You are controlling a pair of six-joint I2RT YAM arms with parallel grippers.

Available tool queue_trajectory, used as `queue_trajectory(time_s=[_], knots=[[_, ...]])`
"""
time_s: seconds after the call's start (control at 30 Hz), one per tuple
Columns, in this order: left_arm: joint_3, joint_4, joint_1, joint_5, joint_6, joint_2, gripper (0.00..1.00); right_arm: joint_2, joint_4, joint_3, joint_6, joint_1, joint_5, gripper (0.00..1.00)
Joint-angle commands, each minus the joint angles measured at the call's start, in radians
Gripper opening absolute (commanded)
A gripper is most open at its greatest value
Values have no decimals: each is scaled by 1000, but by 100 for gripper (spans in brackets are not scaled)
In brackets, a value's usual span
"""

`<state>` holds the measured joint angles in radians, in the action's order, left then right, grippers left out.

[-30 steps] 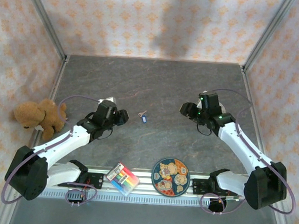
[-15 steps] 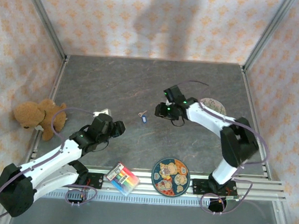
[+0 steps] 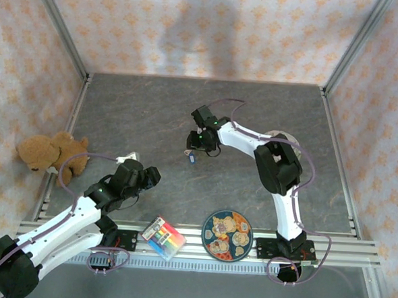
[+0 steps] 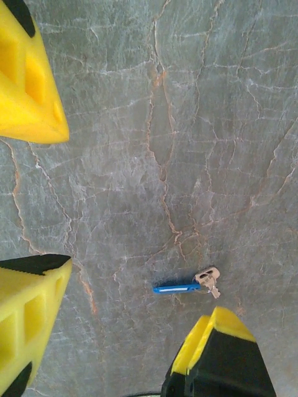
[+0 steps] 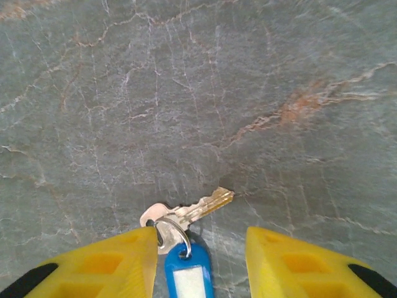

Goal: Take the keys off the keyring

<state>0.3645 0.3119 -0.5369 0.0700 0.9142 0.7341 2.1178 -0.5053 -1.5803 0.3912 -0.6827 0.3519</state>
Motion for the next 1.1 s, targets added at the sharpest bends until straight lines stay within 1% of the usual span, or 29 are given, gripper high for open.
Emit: queue_trajectory(time_s=[0.0, 0.1, 0.33, 0.7, 0.8, 0.9, 0.97, 1.07], knots=[[-17, 28, -9, -29, 17, -12, 51, 31, -57, -44, -14, -20, -1, 39], [-25, 20, -10, -29, 25, -12, 51, 46, -59, -58, -17, -23, 9, 39], [-53, 4, -9, -24, 46, -18, 51, 74, -64, -84, -17, -31, 38, 33], [-71, 1, -9, -26, 58, -33, 51, 60, -43, -75, -5, -39, 54, 19], [-79, -5, -10, -24, 63, -33, 51, 60, -40, -77, -7, -46, 60, 11], [-83, -7, -9, -21, 67, -33, 51, 63, -40, -81, -2, -49, 52, 8], [-84, -7, -10, -19, 67, -33, 51, 66, -41, -84, 2, -49, 47, 3], [-84, -2, -10, -22, 64, -39, 51, 64, -42, -87, 3, -51, 42, 2]])
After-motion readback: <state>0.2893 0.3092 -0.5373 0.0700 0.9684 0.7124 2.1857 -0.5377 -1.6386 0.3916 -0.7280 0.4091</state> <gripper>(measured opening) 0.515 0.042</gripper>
